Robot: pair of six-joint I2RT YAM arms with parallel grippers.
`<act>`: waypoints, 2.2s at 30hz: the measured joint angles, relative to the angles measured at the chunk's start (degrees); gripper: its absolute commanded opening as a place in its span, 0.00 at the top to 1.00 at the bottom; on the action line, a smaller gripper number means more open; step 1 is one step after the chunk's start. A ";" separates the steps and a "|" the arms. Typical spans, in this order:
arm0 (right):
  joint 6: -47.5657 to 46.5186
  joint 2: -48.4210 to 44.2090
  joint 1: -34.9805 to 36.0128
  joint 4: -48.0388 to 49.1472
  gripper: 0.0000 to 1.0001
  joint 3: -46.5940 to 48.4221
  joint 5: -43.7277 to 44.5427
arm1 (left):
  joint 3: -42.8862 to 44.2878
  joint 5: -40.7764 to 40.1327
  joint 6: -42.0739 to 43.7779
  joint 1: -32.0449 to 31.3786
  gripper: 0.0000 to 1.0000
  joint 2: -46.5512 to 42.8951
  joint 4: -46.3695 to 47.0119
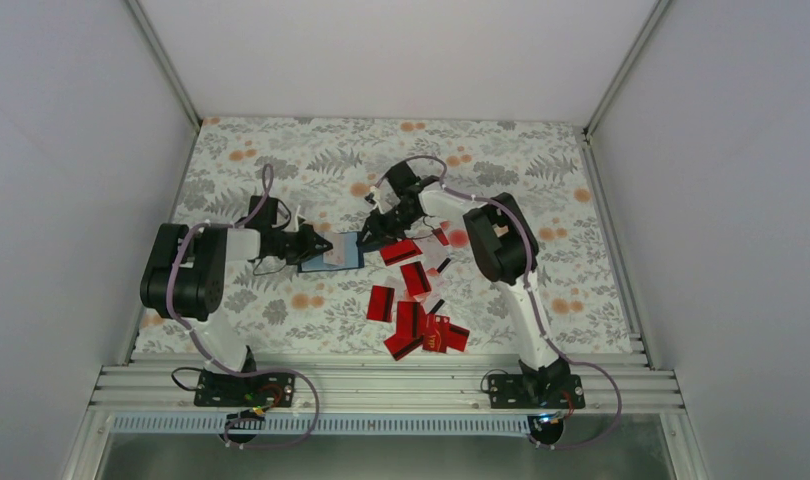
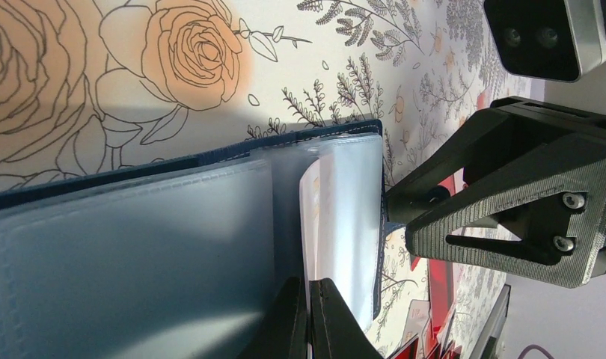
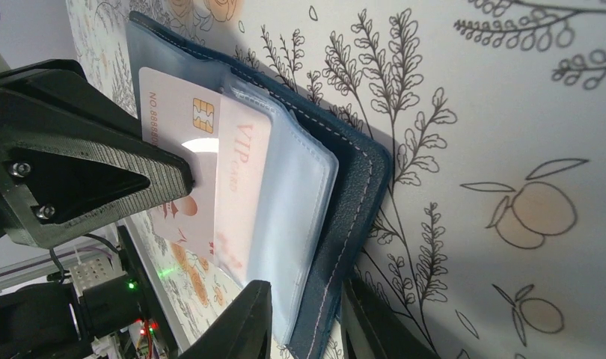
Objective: Put the credit cards into the card holder
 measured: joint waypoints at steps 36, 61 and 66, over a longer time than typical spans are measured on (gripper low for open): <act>1.73 -0.37 -0.04 3.23 0.78 -1.97 -1.44 | 1.77 -3.98 -2.91 -4.50 0.85 1.03 -0.57; 1.68 -0.37 0.68 5.31 0.79 -2.86 -2.84 | 12.48 -19.08 -2.69 -10.86 0.38 -0.35 -19.45; 1.70 -0.37 0.68 5.31 0.79 -2.86 -2.95 | 16.92 -24.22 -3.78 -13.81 0.26 1.20 -24.46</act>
